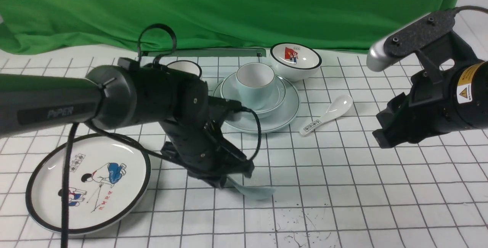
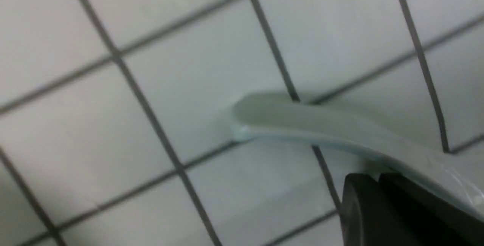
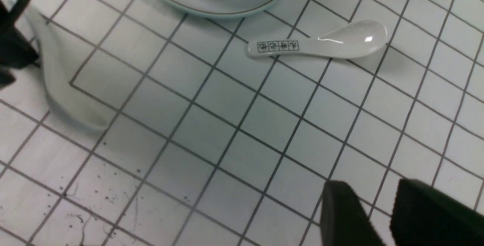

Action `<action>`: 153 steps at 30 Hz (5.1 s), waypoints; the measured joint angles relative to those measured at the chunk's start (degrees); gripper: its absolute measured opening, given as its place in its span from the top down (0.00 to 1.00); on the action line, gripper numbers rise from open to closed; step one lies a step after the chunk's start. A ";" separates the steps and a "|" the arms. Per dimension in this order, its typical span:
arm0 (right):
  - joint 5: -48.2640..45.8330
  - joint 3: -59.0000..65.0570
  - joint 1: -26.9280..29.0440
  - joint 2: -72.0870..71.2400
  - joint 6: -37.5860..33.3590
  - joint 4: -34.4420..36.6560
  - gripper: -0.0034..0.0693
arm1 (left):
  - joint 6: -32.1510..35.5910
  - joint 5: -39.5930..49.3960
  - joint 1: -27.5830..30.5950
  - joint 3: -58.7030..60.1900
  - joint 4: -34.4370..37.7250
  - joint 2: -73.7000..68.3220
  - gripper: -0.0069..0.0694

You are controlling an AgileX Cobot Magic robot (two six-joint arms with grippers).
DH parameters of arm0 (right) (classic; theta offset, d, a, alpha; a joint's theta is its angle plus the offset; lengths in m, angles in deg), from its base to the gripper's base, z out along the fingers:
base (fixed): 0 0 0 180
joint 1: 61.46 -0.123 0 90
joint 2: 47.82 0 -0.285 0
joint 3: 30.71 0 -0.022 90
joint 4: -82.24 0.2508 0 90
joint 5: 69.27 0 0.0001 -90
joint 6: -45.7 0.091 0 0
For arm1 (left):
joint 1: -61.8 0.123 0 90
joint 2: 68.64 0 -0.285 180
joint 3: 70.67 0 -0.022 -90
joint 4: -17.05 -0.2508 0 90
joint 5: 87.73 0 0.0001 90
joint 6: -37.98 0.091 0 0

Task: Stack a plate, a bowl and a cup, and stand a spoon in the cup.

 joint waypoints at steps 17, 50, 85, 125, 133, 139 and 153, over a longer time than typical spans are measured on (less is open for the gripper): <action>0.46 0.00 0.00 0.00 -0.04 0.00 0.63 | -1.74 0.15 3.43 -1.82 8.71 0.95 0.75; 0.18 0.00 0.00 0.00 -0.04 0.10 0.63 | -9.16 -2.23 -2.18 -2.67 -9.03 -3.45 0.75; 1.80 0.00 0.00 0.00 -1.01 0.10 0.63 | 4.11 -88.50 5.22 -2.10 -21.93 -11.31 0.92; 7.43 19.30 0.00 -39.82 -3.18 -4.17 0.93 | 1.55 -18.39 3.69 6.88 -14.50 41.34 0.96; 38.33 42.05 0.00 -50.70 7.83 -4.17 0.93 | 2.50 -32.37 3.63 29.73 -12.38 63.12 0.96; 53.29 50.11 0.00 -49.50 8.44 -4.17 0.93 | 2.50 -36.53 3.63 47.04 -11.63 74.76 0.96; 54.41 56.68 0.00 -39.39 9.07 -4.23 0.91 | 2.50 -56.40 3.63 59.65 -12.54 87.95 0.96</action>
